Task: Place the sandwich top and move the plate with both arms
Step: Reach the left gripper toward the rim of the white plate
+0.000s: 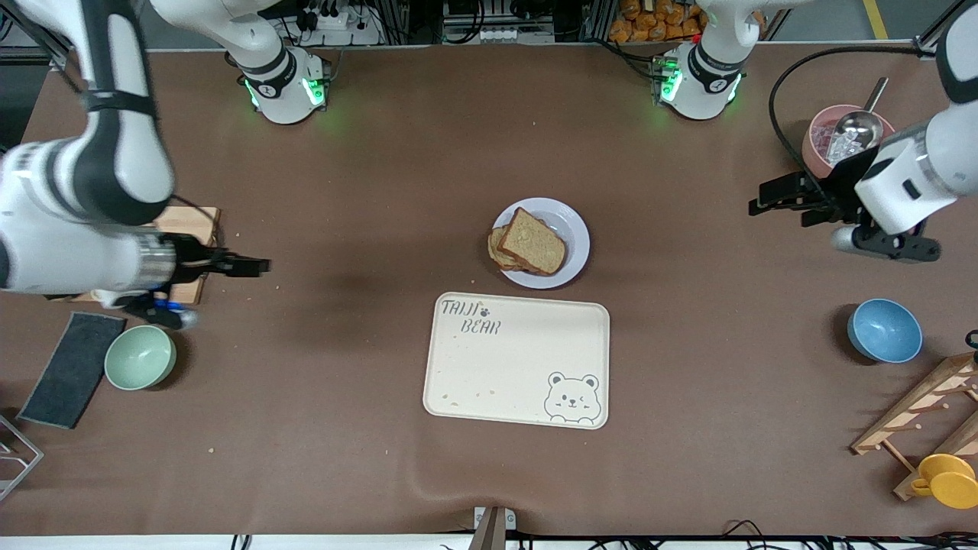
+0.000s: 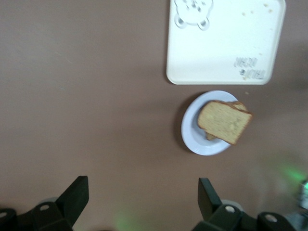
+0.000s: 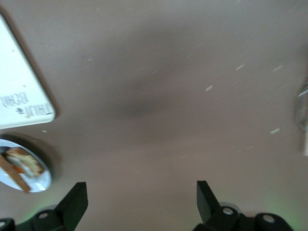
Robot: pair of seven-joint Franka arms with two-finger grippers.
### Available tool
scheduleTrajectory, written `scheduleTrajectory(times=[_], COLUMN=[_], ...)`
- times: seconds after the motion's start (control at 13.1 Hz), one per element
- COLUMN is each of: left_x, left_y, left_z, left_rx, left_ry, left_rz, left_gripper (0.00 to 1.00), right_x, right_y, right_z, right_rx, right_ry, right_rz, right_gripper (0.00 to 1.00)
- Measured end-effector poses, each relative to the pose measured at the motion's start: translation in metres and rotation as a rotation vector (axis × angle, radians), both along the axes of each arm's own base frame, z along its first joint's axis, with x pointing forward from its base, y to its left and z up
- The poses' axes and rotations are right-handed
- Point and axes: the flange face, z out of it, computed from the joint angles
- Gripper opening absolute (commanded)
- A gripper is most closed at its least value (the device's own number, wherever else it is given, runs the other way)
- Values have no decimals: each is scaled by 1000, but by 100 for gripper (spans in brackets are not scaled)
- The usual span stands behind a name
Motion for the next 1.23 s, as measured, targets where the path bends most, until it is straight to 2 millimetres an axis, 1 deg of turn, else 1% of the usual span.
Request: scheduleTrajectory(times=[0.08, 0.15, 0.23, 0.31, 0.46, 0.61, 0.69, 0.84, 1.0, 1.07, 1.23], left_x=[1, 2, 1, -1, -7, -14, -16, -22, -30, -35, -44], left_y=[-1, -3, -6, -9, -12, -15, -20, -39, -52, -56, -72], left_z=[-18, -34, -49, -64, -98, -135, -153, -190, -223, -240, -269], left_rx=[-15, -23, -38, -70, -135, -174, -196, -250, -353, -393, -433], left_ry=[35, 58, 70, 80, 93, 102, 108, 98, 99, 107, 92], left_rz=[3, 3, 0, -14, -43, -62, -73, -95, -93, -80, -52], left_gripper=[100, 100, 100, 100, 100, 100, 100, 100, 100, 100, 100], right_x=[2, 4, 6, 4, -8, -27, -37, -57, -69, -69, -64], right_y=[-28, -49, -63, -69, -68, -65, -66, -78, -85, -82, -64], right_z=[11, 21, 33, 45, 72, 97, 106, 112, 116, 122, 131], right_rx=[-19, -48, -85, -111, -131, -136, -137, -136, -140, -145, -163], right_ry=[-14, -31, -50, -66, -90, -131, -158, -224, -266, -286, -304], right_rz=[49, 92, 121, 139, 152, 171, 179, 196, 198, 201, 172], right_gripper=[100, 100, 100, 100, 100, 100, 100, 100, 100, 100, 100])
